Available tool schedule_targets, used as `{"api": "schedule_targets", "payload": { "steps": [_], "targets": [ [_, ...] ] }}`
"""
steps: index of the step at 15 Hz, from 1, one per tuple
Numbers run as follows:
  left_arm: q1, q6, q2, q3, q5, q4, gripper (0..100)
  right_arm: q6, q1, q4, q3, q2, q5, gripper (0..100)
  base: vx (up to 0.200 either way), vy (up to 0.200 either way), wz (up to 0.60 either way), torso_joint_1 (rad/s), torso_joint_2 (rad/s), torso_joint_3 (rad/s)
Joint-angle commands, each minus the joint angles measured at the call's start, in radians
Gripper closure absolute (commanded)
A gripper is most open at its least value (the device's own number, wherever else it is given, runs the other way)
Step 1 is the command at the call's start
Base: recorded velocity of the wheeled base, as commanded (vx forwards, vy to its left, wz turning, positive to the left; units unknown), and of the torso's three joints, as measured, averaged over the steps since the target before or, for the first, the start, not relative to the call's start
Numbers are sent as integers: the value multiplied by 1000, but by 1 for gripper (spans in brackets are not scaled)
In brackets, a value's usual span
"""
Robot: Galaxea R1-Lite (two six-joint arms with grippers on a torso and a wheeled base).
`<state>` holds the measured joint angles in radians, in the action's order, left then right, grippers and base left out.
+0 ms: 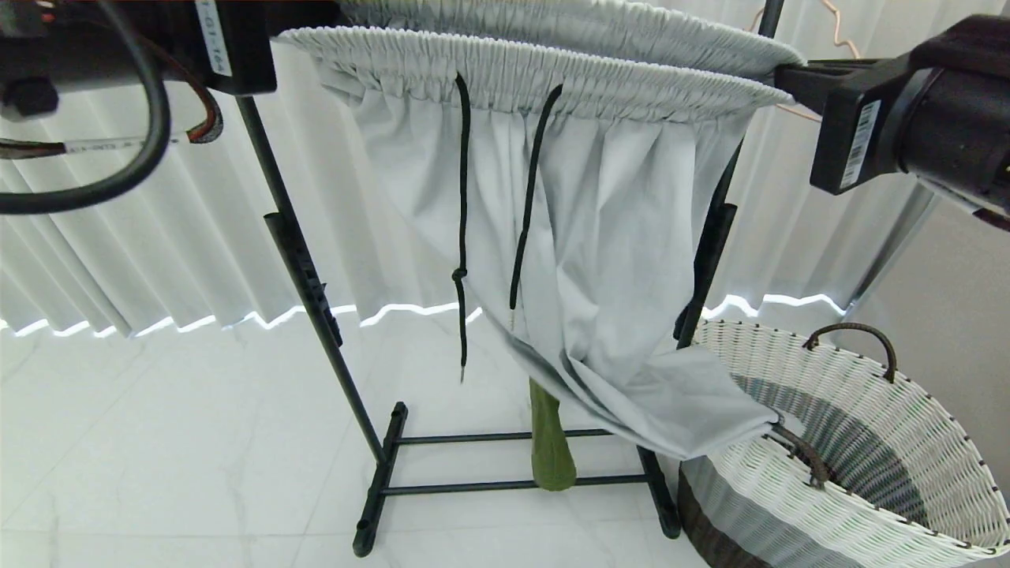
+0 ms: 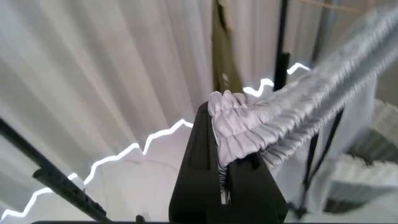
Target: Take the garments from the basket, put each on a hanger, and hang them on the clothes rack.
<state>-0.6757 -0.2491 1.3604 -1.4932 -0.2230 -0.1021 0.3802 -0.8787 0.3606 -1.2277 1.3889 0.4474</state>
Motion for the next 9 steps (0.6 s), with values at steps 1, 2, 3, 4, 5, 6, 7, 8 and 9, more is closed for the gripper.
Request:
{"api": "schedule_targets", "payload": {
  "steps": [1, 2, 3, 4, 5, 6, 7, 8, 9],
  "targets": [
    [-74, -15, -63, 53, -7, 1, 100, 9, 7, -34, -59, -21, 4, 100, 0, 0, 0, 0, 0, 0],
    [-82, -29, -75, 80, -7, 1, 100, 9, 7, -63, -102, -22, 5, 100, 0, 0, 0, 0, 0, 0],
    [-82, -50, -84, 91, -7, 1, 100, 16, 9, -97, -145, -25, 7, 100, 0, 0, 0, 0, 0, 0],
    [-82, -70, -84, 87, -9, 2, 100, 29, 10, -140, -187, -36, 7, 100, 0, 0, 0, 0, 0, 0],
    [-84, -71, -84, 70, -7, 4, 100, 43, 12, -180, -211, -50, 4, 100, 0, 0, 0, 0, 0, 0],
    [-93, -79, -83, 45, -7, 4, 100, 51, 10, -213, -230, -64, 2, 100, 0, 0, 0, 0, 0, 0],
    [-116, -87, -83, 34, -9, 4, 100, 55, 10, -243, -233, -79, 0, 100, 0, 0, 0, 0, 0, 0],
    [-139, -88, -84, 28, -7, 4, 100, 57, 9, -262, -228, -93, -1, 100, 0, 0, 0, 0, 0, 0],
    [-176, -88, -84, 22, -12, 2, 100, 57, 6, -272, -227, -96, -1, 100, 0, 0, 0, 0, 0, 0]
  ]
}}
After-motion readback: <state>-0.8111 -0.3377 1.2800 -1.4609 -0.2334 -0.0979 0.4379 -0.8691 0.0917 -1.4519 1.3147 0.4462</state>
